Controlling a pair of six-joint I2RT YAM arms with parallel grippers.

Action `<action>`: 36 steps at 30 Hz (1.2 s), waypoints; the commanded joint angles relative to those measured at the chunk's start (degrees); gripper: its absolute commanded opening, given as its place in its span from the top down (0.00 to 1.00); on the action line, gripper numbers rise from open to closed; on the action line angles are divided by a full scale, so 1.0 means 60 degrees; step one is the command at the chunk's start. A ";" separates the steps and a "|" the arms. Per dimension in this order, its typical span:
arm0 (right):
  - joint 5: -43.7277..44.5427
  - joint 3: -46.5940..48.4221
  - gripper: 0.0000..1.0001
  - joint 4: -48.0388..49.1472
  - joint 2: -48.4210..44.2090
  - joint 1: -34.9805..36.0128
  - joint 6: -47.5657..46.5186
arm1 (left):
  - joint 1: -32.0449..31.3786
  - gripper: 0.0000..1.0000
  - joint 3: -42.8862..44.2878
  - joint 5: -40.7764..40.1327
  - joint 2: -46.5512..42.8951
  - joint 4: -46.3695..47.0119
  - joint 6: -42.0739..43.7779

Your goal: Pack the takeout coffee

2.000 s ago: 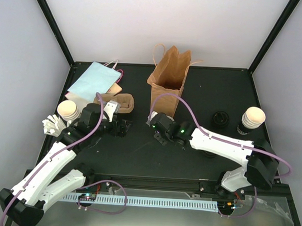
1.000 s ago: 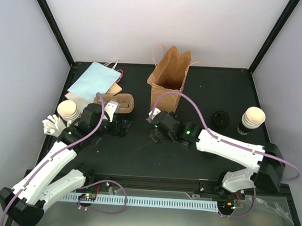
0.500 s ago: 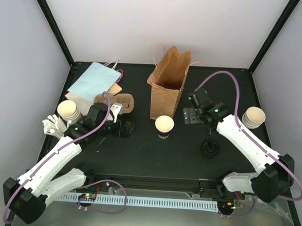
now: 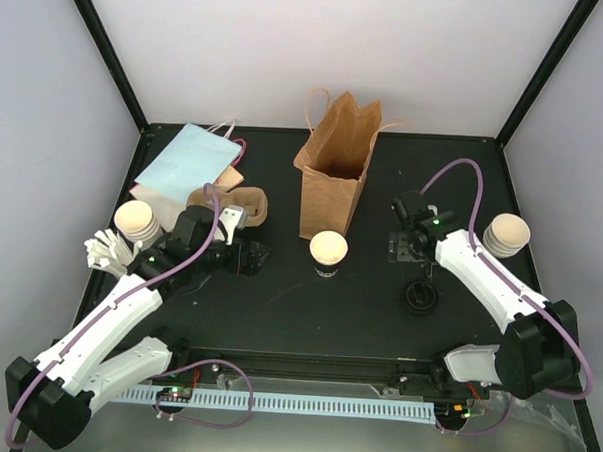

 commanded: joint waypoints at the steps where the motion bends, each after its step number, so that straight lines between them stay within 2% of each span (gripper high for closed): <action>1: 0.0767 0.0171 0.04 0.0703 0.0433 -0.0540 0.0516 | -0.0007 0.01 0.0022 0.0231 -0.0108 0.0319 0.0136; 9: 0.1955 0.0889 0.12 0.0929 0.2013 -0.1319 0.0909 | -0.0007 0.01 -0.0016 0.0185 -0.0286 0.0233 0.0195; 19: 0.2267 0.1568 0.15 0.1264 0.3162 -0.1736 0.1398 | -0.0007 0.01 -0.0098 0.0305 -0.0337 0.0314 0.0134; 24: 0.2182 0.1565 0.19 0.1559 0.3479 -0.2041 0.1395 | -0.0004 0.01 -0.0075 0.0250 -0.0335 0.0246 0.0194; 36: 0.1702 0.1635 0.19 0.2119 0.4146 -0.2420 0.1056 | -0.0007 0.01 -0.0087 0.0192 -0.0364 0.0222 0.0171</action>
